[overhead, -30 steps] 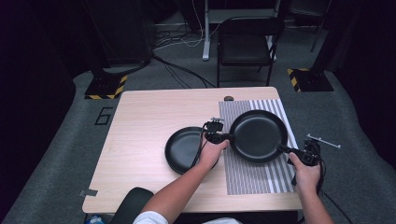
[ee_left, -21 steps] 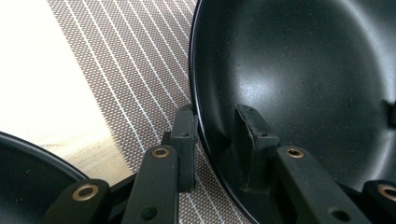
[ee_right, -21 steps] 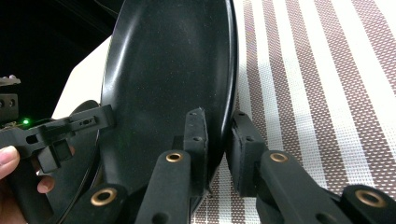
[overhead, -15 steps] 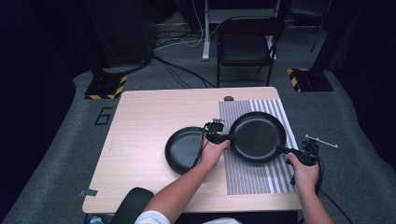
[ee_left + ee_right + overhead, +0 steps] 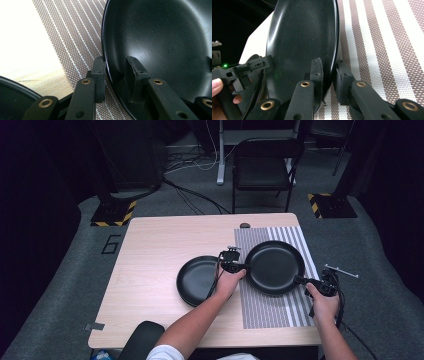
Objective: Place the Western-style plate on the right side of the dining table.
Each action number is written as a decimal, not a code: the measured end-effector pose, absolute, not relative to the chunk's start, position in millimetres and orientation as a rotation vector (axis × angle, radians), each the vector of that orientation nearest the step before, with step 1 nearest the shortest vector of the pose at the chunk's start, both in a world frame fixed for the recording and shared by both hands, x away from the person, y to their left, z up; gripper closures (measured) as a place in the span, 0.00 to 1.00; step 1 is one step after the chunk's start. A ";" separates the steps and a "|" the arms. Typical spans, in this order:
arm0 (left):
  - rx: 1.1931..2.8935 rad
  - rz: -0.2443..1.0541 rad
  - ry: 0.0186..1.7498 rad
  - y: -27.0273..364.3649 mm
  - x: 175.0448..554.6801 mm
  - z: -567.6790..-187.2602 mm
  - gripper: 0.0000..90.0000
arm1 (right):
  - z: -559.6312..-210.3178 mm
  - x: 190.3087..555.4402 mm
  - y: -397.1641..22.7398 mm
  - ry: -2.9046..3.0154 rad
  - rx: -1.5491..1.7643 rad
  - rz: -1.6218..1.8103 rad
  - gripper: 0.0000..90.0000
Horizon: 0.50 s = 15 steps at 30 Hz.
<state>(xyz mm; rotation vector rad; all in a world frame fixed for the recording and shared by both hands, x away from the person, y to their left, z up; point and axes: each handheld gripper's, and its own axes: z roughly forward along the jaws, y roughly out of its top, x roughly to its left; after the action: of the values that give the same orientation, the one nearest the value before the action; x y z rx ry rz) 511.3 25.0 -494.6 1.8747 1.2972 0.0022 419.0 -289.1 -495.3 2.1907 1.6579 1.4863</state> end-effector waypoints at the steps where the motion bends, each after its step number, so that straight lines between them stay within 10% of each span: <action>1: 1.877 0.003 1.298 24.9 511.7 -495.3 0.78 | -495.7 419.5 -289.3 1.660 2.192 1.481 0.87; 15: 1.900 -0.003 1.315 20.5 514.4 -496.9 0.78 | -499.9 425.4 -293.0 1.652 2.222 1.472 0.87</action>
<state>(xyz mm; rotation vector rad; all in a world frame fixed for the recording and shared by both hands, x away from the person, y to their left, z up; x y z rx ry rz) 514.4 20.5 -496.9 1.8998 1.3149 -0.0031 425.4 -293.0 -499.9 2.2220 1.6523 1.4724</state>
